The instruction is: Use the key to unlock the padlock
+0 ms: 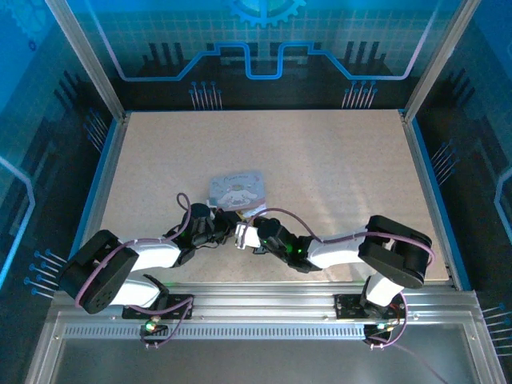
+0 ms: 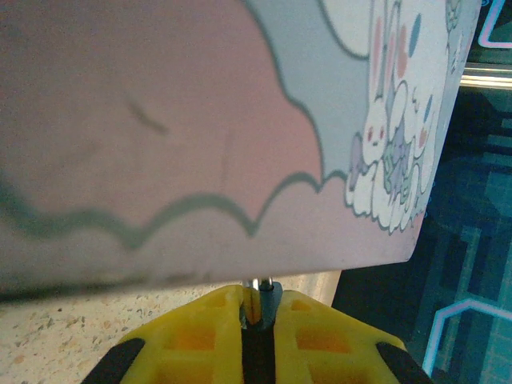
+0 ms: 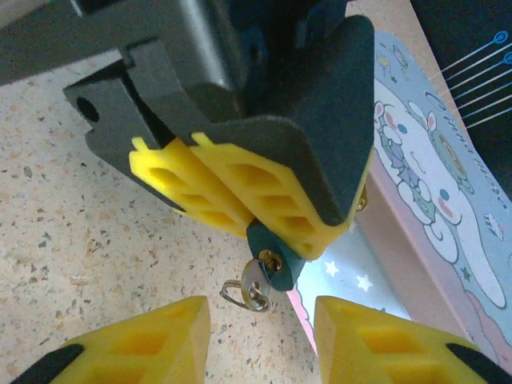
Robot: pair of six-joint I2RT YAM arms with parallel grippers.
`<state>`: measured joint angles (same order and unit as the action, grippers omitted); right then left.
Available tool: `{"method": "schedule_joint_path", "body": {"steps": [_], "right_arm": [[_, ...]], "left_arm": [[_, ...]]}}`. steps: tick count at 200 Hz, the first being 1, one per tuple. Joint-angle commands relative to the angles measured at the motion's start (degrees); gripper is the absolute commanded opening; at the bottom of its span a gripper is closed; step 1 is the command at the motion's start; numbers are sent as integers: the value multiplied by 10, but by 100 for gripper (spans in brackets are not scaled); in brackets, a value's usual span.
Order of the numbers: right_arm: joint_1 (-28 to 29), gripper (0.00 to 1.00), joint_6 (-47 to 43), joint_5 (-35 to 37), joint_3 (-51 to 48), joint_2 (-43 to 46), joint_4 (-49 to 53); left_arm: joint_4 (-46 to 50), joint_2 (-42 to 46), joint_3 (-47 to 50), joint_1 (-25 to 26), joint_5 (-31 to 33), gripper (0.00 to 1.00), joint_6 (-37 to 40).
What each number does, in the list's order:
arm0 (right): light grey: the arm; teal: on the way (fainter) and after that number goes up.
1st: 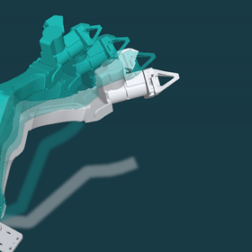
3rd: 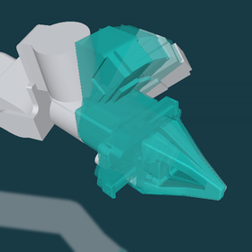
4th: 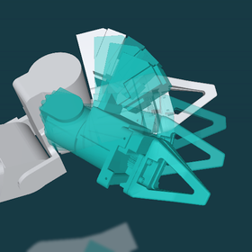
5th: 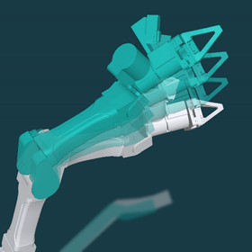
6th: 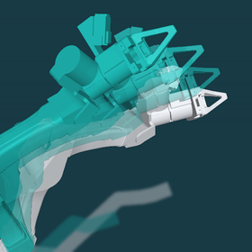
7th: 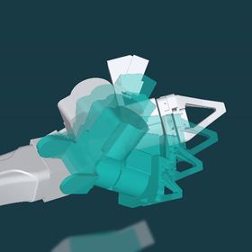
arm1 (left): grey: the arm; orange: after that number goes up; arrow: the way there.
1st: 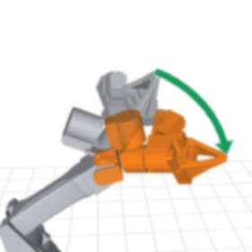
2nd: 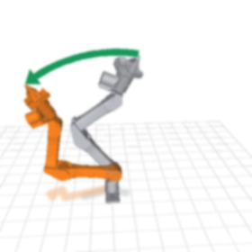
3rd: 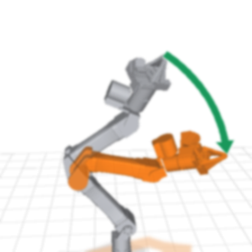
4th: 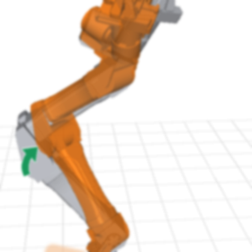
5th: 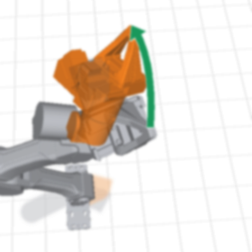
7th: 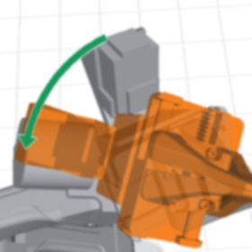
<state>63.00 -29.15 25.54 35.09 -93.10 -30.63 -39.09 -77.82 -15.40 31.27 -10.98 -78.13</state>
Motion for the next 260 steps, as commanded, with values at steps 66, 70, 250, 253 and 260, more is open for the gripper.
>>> {"method": "schedule_joint_path", "body": {"steps": [66,70,250,253,260], "right_arm": [[7,24,21,11,23,-24,-37],[7,23,22,12,22,-24,-37],[-32,0,261,-66,60,-2,46],[-34,0,271,-71,63,0,52],[-38,0,294,-83,65,4,62]], "left_arm": [[14,8,-15,5,-27,0,-20],[14,8,-14,5,-27,0,-20],[12,3,-17,6,-28,0,-19],[11,3,-16,6,-27,0,-19],[11,2,-17,5,-28,0,-19]]}}
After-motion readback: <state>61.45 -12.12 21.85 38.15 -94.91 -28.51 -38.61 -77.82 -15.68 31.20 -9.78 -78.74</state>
